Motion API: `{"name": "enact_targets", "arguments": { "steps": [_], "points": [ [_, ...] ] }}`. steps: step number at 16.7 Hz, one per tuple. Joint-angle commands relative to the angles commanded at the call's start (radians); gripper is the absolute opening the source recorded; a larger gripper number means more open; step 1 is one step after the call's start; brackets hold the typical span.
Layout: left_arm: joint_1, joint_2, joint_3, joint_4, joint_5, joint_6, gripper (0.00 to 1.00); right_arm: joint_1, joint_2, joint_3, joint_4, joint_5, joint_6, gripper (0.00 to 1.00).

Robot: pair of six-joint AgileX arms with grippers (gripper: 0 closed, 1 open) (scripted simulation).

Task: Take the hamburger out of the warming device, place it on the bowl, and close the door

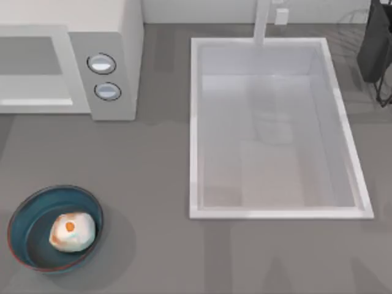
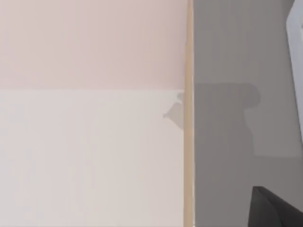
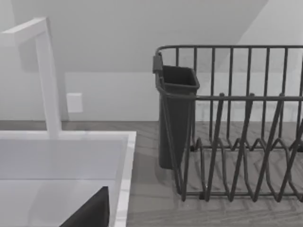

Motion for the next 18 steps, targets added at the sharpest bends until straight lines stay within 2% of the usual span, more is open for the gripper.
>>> {"name": "enact_targets", "arguments": {
  "steps": [4, 11, 14, 18],
  "points": [
    [0.023, 0.151, 0.127, -0.083, 0.036, 0.064, 0.00, 0.000, 0.000, 0.000, 0.000, 0.000, 0.000, 1.00],
    [0.019, 0.165, 0.134, -0.086, 0.037, 0.069, 0.00, 0.000, 0.000, 0.000, 0.000, 0.000, 0.000, 1.00],
    [0.019, 0.186, 0.082, -0.016, 0.037, 0.069, 0.00, 0.000, 0.000, 0.000, 0.000, 0.000, 0.000, 1.00],
    [0.022, 0.242, -0.038, 0.169, 0.039, 0.072, 0.00, 0.000, 0.000, 0.000, 0.000, 0.000, 0.000, 1.00]
  ]
}}
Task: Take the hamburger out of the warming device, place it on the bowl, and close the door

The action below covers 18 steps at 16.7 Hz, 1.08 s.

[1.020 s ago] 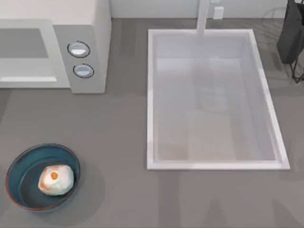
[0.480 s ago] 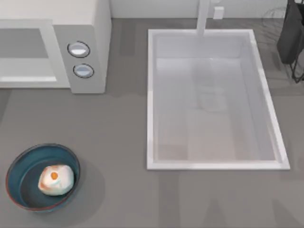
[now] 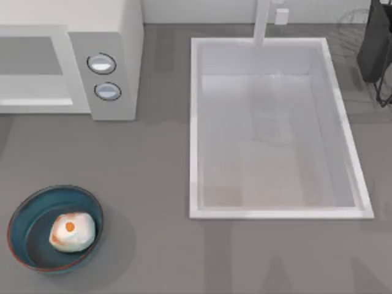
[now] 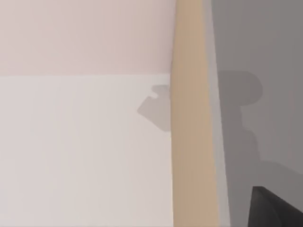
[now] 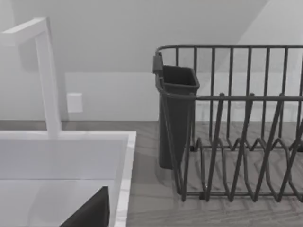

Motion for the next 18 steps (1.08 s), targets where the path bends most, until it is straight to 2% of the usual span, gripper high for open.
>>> {"name": "enact_targets", "arguments": {
  "steps": [4, 11, 18],
  "points": [
    [0.003, 0.042, -0.086, 0.118, 0.002, 0.003, 0.00, 0.000, 0.000, 0.000, 0.000, 0.000, 0.000, 1.00],
    [-0.022, 0.002, -0.128, 0.141, -0.008, -0.021, 0.00, 0.000, 0.000, 0.000, 0.000, 0.000, 0.000, 1.00],
    [-0.150, -0.234, -0.434, 0.281, -0.071, -0.164, 0.00, 0.000, 0.000, 0.000, 0.000, 0.000, 0.000, 1.00]
  ]
}}
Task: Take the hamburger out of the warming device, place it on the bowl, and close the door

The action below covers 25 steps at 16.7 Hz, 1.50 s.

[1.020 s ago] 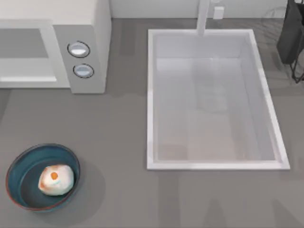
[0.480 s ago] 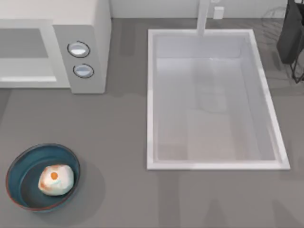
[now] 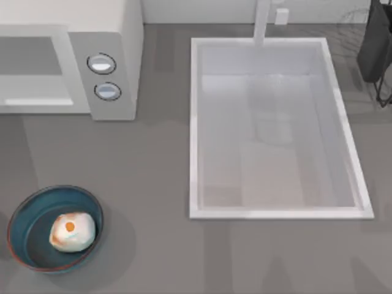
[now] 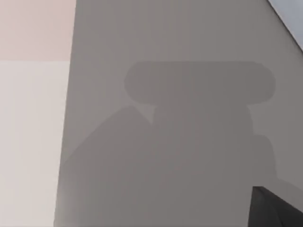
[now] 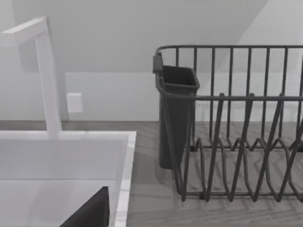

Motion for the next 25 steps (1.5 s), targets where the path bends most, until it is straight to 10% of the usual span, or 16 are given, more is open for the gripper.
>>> {"name": "enact_targets", "arguments": {
  "steps": [25],
  "points": [
    [-0.430, -0.391, -0.348, 0.130, -0.265, -0.405, 0.00, 0.000, 0.000, 0.000, 0.000, 0.000, 0.000, 1.00]
  ]
}}
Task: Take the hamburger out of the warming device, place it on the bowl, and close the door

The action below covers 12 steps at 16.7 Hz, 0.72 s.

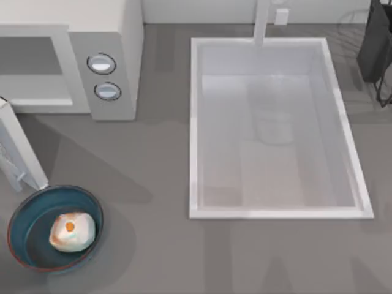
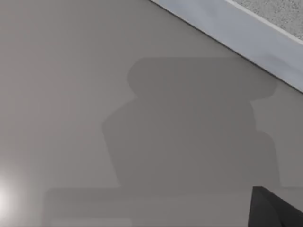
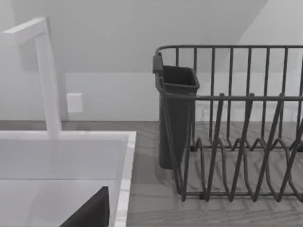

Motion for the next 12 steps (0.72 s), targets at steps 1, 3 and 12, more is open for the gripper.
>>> {"name": "enact_targets", "arguments": {
  "steps": [1, 3, 12],
  "points": [
    [-0.054, -0.019, -0.012, 0.002, -0.033, -0.037, 0.00, 0.000, 0.000, 0.000, 0.000, 0.000, 0.000, 1.00],
    [-0.179, -0.062, -0.039, 0.007, -0.105, -0.120, 0.00, 0.000, 0.000, 0.000, 0.000, 0.000, 0.000, 1.00],
    [-0.397, -0.160, -0.098, 0.017, -0.262, -0.297, 0.00, 0.000, 0.000, 0.000, 0.000, 0.000, 0.000, 1.00]
  ]
}}
